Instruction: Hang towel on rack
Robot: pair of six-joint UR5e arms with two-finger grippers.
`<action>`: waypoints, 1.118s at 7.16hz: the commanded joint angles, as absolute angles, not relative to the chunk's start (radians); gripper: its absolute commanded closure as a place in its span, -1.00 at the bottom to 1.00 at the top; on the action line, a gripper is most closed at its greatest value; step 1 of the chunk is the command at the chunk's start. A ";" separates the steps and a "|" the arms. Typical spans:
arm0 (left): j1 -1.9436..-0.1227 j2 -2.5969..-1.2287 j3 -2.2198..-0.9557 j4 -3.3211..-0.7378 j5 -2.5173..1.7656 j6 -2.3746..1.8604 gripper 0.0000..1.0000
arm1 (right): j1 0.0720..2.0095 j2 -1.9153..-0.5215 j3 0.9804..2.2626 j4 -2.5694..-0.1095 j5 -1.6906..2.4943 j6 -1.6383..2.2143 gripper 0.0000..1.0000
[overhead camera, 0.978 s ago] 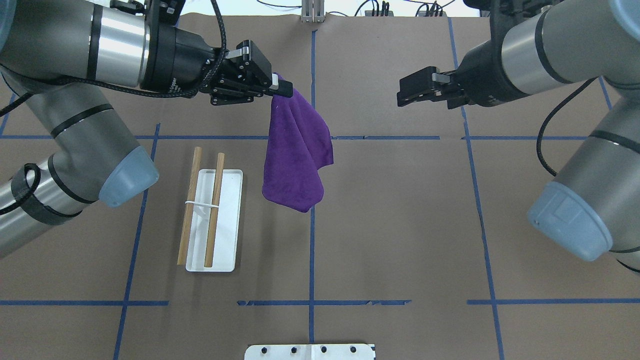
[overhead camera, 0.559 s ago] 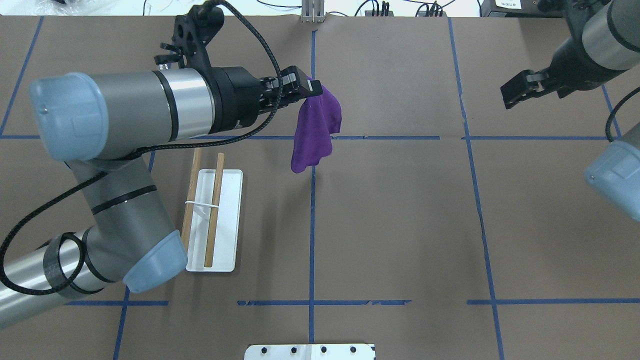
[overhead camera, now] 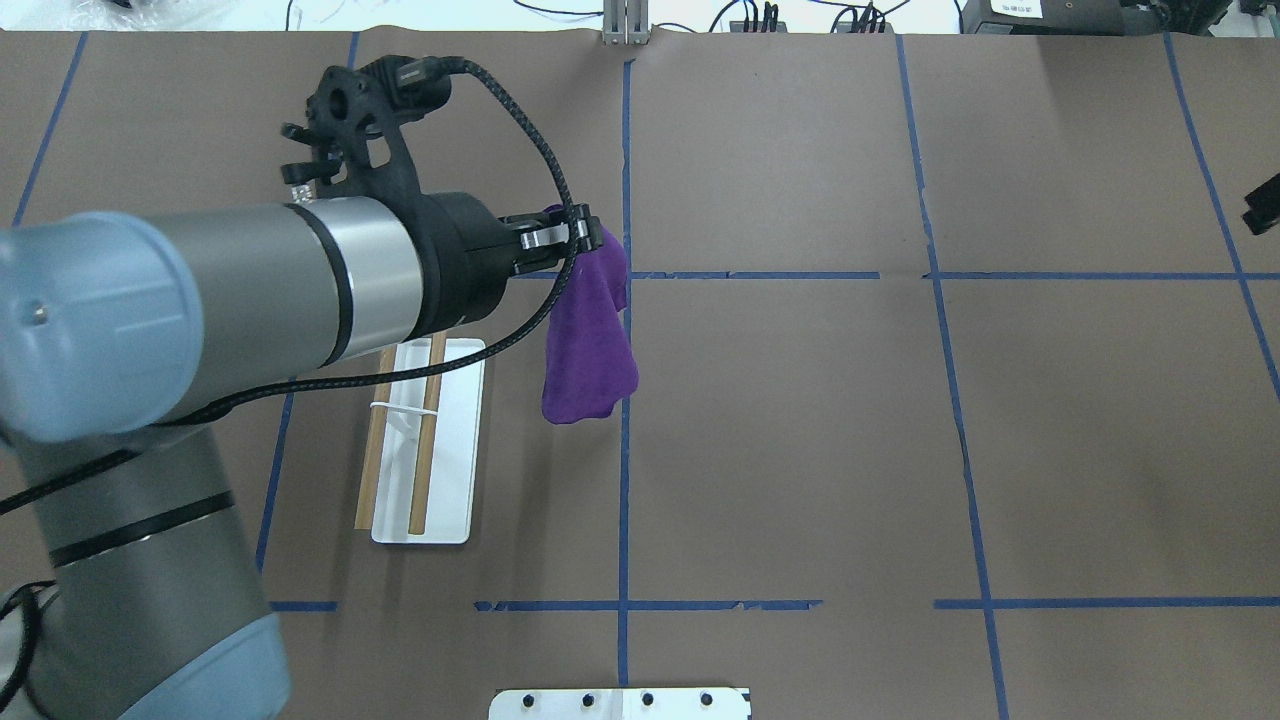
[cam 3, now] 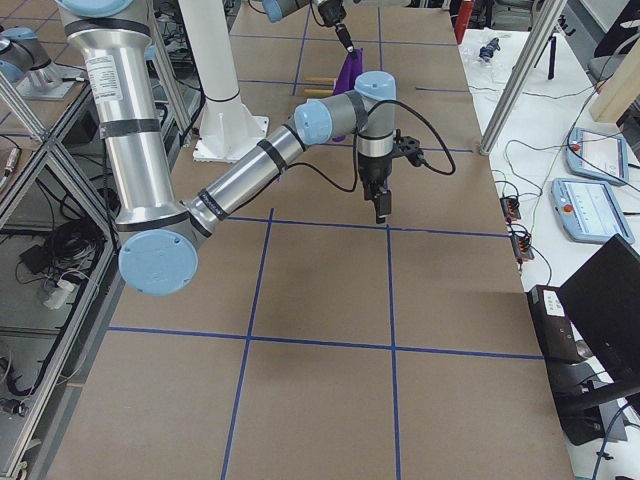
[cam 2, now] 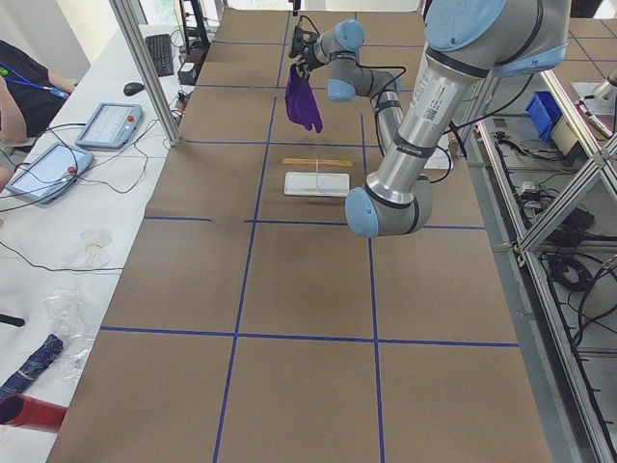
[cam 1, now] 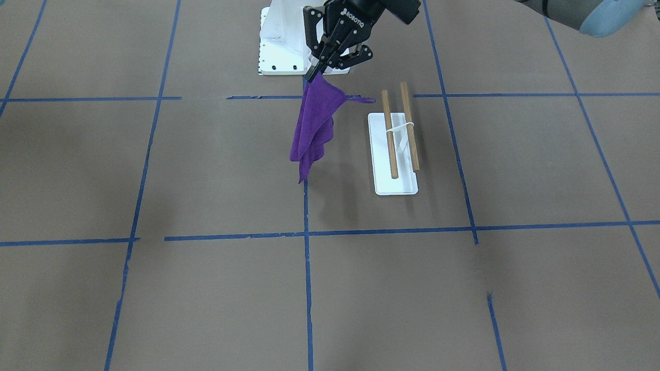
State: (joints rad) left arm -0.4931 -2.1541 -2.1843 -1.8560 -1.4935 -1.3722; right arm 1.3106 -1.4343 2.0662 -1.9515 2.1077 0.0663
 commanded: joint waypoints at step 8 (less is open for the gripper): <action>-0.550 -1.666 -2.411 -1.710 -1.456 -1.367 1.00 | 1.491 -1.517 1.890 -1.928 2.283 -0.166 -1.00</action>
State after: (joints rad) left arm -0.5129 -1.7368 -2.4142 -1.7069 -1.4533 -1.3735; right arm 1.4875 -1.5166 1.8965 -1.9323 2.2695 -0.1677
